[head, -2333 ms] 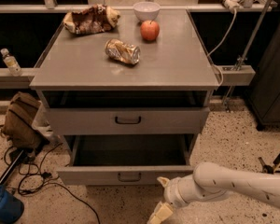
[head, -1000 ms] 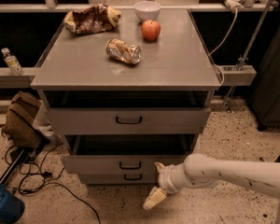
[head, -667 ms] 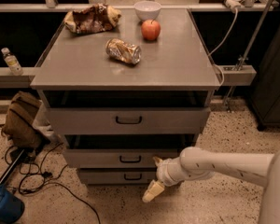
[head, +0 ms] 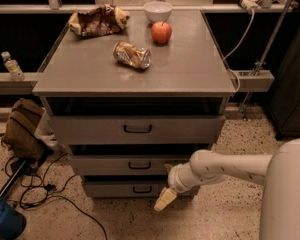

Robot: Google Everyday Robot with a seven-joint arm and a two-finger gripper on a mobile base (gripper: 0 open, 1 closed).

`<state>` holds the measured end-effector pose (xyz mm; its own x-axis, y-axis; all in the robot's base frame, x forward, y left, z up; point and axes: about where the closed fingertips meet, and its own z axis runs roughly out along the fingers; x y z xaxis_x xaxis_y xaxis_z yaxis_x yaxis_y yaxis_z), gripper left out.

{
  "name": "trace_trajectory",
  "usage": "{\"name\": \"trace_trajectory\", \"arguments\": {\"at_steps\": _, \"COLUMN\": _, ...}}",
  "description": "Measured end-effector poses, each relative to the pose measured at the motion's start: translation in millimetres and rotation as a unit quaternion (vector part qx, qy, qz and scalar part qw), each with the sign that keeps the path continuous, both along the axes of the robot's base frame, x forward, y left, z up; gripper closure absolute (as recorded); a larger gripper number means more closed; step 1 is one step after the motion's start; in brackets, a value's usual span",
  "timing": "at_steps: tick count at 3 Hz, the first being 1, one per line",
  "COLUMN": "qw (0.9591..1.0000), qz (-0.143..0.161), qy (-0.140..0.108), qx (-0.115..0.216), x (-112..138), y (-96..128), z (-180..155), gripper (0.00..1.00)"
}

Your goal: Close middle drawer

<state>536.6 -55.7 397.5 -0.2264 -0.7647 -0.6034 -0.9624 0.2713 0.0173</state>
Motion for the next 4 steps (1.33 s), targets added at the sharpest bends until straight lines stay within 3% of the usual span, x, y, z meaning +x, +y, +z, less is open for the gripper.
{"name": "trace_trajectory", "arguments": {"at_steps": 1, "qw": 0.9994, "qz": -0.026, "qy": -0.011, "qx": 0.02, "x": -11.6, "y": -14.7, "z": 6.2, "gripper": 0.0}}
{"name": "trace_trajectory", "arguments": {"at_steps": 2, "qw": 0.9945, "qz": -0.09, "qy": -0.038, "qx": 0.037, "x": -34.8, "y": -50.7, "z": 28.8, "gripper": 0.0}}
{"name": "trace_trajectory", "arguments": {"at_steps": 3, "qw": 0.9831, "qz": -0.167, "qy": -0.073, "qx": 0.019, "x": -69.7, "y": -106.2, "z": 70.8, "gripper": 0.0}}
{"name": "trace_trajectory", "arguments": {"at_steps": 4, "qw": 0.9731, "qz": -0.213, "qy": -0.088, "qx": -0.001, "x": -95.0, "y": -142.0, "z": 103.4, "gripper": 0.0}}
